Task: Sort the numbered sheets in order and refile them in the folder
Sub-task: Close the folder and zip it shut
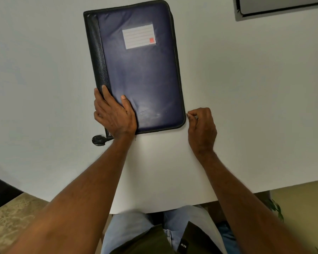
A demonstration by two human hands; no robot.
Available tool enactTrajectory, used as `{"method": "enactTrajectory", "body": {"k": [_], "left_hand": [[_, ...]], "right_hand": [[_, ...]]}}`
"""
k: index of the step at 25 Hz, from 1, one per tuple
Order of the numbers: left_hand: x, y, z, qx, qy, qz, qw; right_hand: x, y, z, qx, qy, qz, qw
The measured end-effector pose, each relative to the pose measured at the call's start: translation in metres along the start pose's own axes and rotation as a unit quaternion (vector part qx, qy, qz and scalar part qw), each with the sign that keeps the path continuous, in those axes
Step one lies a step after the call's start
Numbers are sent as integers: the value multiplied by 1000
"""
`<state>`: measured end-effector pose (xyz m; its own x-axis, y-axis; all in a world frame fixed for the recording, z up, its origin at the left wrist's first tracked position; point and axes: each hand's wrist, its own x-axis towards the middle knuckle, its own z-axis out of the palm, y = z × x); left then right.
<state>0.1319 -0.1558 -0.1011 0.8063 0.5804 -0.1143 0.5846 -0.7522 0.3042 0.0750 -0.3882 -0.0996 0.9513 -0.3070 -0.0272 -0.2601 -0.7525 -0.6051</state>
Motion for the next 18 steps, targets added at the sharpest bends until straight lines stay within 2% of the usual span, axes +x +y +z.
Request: {"method": "enactTrajectory", "body": {"k": [11, 18], "left_hand": [[0, -3, 0, 10, -1, 8, 1000], [1, -1, 1, 15, -3, 9, 1000]], "right_hand": [[99, -28, 21, 8, -10, -49, 999], [164, -52, 41, 4, 5, -50, 999]]}}
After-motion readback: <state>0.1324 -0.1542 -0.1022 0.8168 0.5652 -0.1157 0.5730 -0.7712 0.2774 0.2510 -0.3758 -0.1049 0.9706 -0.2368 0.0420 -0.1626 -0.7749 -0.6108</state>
